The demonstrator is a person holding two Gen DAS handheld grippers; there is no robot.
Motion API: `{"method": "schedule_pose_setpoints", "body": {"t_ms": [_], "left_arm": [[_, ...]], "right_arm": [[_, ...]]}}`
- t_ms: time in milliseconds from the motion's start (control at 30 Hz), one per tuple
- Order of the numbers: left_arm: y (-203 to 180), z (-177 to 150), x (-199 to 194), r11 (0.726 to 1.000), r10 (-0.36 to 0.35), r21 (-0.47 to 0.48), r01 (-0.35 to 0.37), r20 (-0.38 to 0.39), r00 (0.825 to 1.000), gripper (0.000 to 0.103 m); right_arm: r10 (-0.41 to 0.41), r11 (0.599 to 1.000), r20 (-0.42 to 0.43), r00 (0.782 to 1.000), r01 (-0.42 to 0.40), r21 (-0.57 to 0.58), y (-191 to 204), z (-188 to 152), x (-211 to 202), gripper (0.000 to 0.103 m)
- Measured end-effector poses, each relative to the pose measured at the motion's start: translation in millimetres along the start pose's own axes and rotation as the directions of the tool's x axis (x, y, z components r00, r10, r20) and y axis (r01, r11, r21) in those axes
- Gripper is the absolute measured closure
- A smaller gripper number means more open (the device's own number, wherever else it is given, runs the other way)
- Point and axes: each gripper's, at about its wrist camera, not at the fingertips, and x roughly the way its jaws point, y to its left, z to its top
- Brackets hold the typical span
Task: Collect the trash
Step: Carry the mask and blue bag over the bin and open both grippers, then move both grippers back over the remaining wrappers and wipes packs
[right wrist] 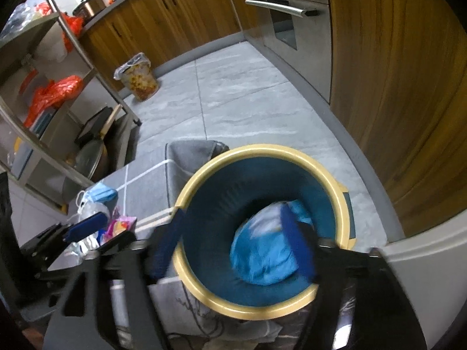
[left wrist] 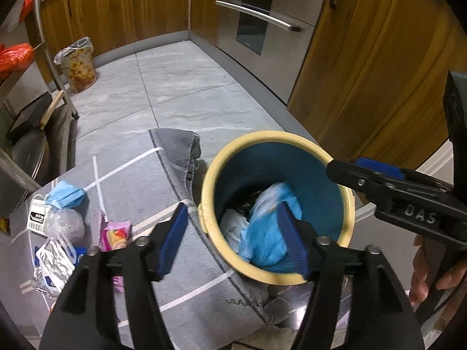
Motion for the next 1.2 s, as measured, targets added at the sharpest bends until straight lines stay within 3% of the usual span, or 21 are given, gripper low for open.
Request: {"method": "schedule_pose_setpoints", "body": {"t_ms": [267,567,933,1200], "left_arm": [[12,-6,-11,0.999,0.037,-0.012,-0.036,0.017,0.999,0.021],[24,-8,-29,0.996,0.086,-0.008,-0.086,0.052,0.995,0.009],[80,-19,-61,0.985,0.166,-0.062,-0.161,0.081,0.983,0.008],[136,-43,-86,0.968,0.234,-0.114,-0.223,0.093,0.968,0.007]], "right_arm": [[-0.044,0.999,0.019,0.999,0.044,0.012,-1,2,-2,0.011],[-0.146,0.989,0.054,0.988,0.147,-0.007,-1,0,-2,0.007],[-0.236,0.969,0.051,0.970,0.239,-0.058,3,-3,4,0.006],[-0.243,0.964,0.085,0.966,0.251,-0.092,25,-2,-6,0.006]]}}
